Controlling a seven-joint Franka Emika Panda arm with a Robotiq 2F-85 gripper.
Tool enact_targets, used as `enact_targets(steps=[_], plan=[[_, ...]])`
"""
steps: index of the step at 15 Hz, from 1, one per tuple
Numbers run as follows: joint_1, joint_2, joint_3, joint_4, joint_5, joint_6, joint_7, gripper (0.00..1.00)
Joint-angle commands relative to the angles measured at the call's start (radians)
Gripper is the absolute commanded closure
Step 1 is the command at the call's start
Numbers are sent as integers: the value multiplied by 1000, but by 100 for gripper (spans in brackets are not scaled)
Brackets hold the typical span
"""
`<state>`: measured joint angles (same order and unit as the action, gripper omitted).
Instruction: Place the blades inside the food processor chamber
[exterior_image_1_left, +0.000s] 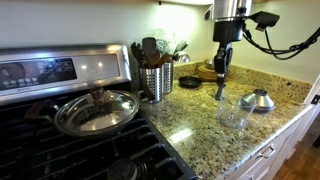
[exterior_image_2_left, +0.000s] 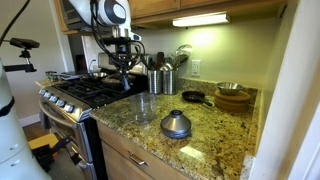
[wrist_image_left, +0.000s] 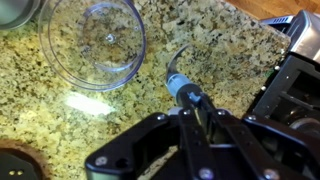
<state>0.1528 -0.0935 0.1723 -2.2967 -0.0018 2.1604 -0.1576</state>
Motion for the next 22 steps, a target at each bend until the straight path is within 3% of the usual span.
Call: enact_targets(steps=[1,10,22], plan=[[-16,-99,-28,-1,-29,-71,23,92],[-96,-72,-118,-8,-44,-52,56,93],[-102,22,-127,-45,-40,36,71,93]])
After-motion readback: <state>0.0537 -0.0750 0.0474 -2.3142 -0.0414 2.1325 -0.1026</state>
